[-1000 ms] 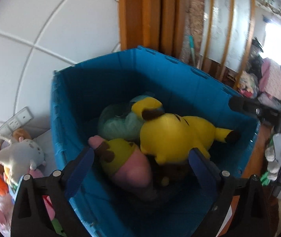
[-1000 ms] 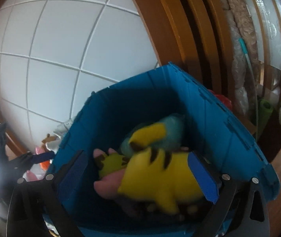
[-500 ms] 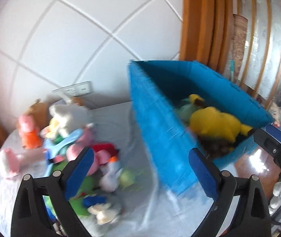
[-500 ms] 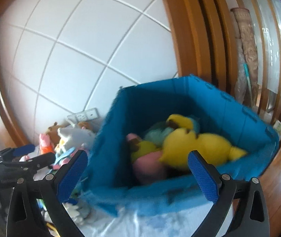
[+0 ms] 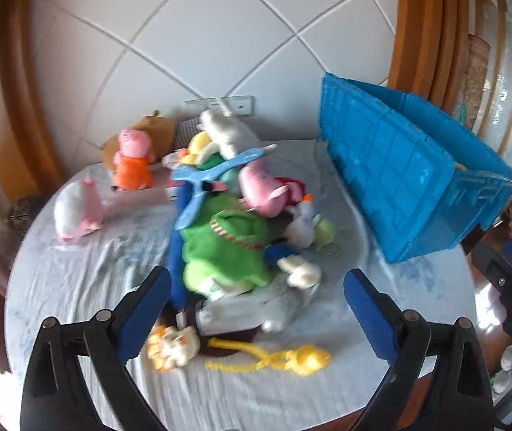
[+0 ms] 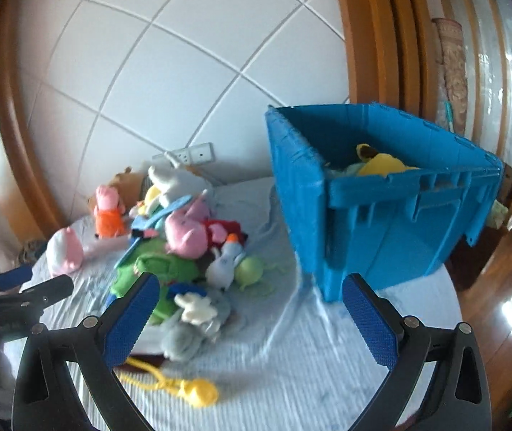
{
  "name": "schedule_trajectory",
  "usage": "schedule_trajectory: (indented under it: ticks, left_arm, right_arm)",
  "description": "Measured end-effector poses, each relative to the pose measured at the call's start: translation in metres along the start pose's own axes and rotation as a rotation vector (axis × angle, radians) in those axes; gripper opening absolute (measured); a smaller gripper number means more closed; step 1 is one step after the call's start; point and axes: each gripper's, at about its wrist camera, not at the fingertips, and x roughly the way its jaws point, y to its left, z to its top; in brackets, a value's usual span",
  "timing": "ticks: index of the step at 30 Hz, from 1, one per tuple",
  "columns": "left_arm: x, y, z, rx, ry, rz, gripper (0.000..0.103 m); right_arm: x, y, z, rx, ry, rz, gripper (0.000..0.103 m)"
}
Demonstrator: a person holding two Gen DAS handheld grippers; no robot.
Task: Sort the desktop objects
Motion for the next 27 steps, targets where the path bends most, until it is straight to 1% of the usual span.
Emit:
schedule_trajectory:
  ticks: [5, 7, 9, 14, 20, 27]
  left_arm:
    - [-0.019, 0.015, -0.021, -0.022, -0.017, 0.036, 0.098]
    - [-0.024, 0.017, -0.025, -0.034, -0.023, 0.052, 0.098]
    - [-0.027, 0.017, -0.028, -0.035, -0.019, 0.052, 0.098]
    - [-0.031, 0.014, -0.034, -0.036, -0.015, 0.044, 0.098]
    - [-0.029, 0.005, -0.04, -0.017, 0.016, 0.041, 0.098]
    - [-0.032, 0.004, -0.041, -0.024, 0.012, 0.027, 0.098]
  right_arm:
    - [-0.008, 0.024, -0.02, -0.028, 0.021, 0.038, 0.103]
    - [-0.012, 0.029, -0.026, -0.054, 0.024, 0.028, 0.103]
    - [-0.013, 0.032, -0.03, -0.078, 0.029, 0.003, 0.103]
    - [-0.023, 0.028, -0.033, -0.096, 0.025, -0.054, 0.103]
    - [-0.03, 0.02, -0.035, -0.102, 0.04, -0.054, 0.103]
    - [-0.03, 0.021, -0.031, -0.11, 0.039, -0.055, 0.103]
